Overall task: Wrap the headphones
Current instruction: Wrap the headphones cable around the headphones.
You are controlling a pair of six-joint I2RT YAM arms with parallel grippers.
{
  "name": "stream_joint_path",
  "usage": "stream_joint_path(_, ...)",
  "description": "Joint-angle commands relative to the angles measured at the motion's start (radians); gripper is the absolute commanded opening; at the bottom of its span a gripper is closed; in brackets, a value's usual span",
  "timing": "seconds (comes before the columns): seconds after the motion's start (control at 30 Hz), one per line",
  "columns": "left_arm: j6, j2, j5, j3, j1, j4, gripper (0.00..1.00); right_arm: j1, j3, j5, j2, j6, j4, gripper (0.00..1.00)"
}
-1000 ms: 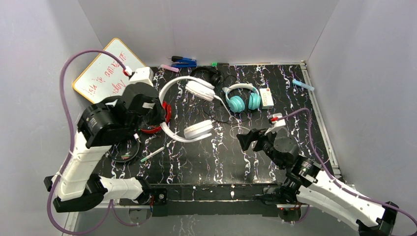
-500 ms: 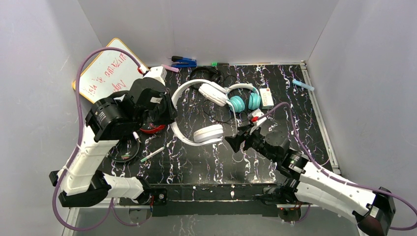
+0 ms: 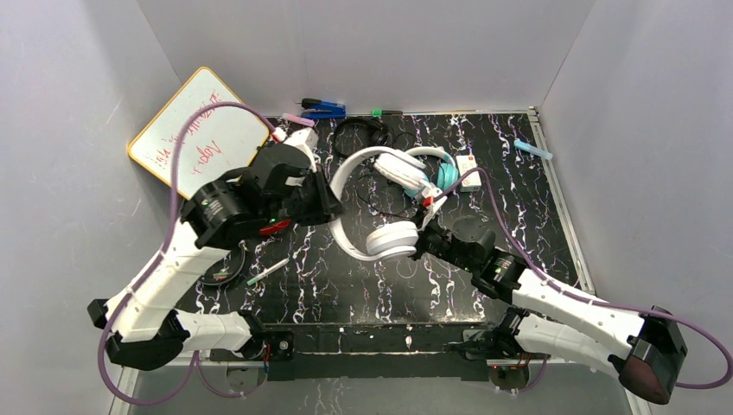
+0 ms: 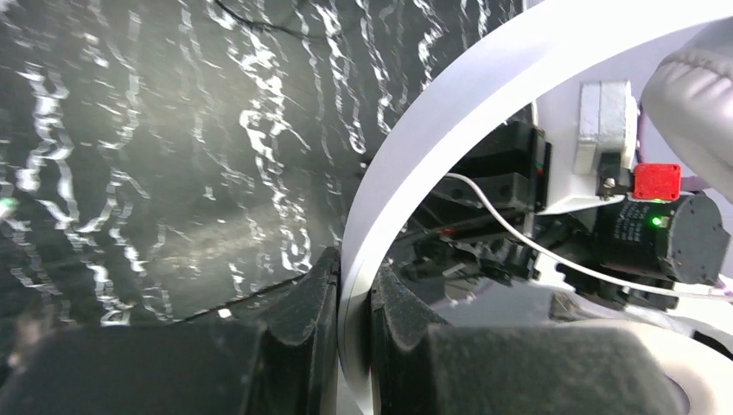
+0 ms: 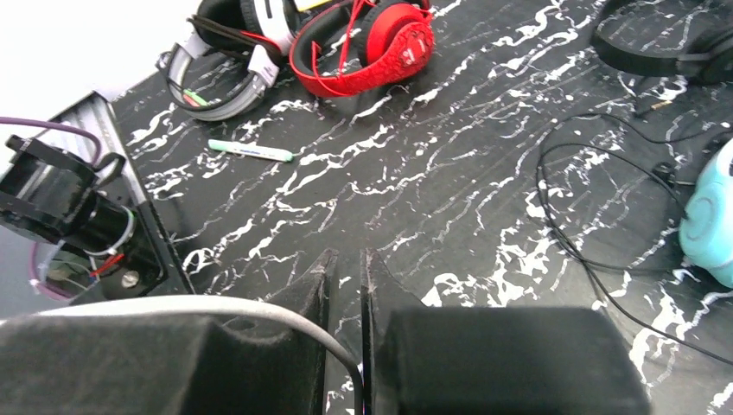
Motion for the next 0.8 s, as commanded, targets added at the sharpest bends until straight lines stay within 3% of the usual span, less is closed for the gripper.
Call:
stream_joint_path(0.0,-0.077,0.003,0.222,-0.064,0.002,0.241,0.0,-0.002,0.019,-0.059,0.021,0.064,0.137,0.22)
stream_joint_path(0.17,-0.133,0.0,0.345,-0.15,0.001,0.382,0.0,-0.001,0.031,-0.079,0.069,0.1,0.189,0.21)
stream_joint_path(0.37,-0.241,-0.043,0.357,-0.269,0.002,0.564,0.0,-0.002,0.035,-0.149,0.143,0.202,0.249,0.21)
stream_joint_path(0.57,-0.355,-0.092,0.116,-0.311,0.001,0.612,0.0,0.003,0.009,-0.236,0.187,0.314,0.301,0.23)
stream_joint_path(0.77,-0.415,-0.02,-0.189,-0.17,0.003,0.49,0.0,0.031,-0.006,-0.269,0.199,0.369,0.276,0.23)
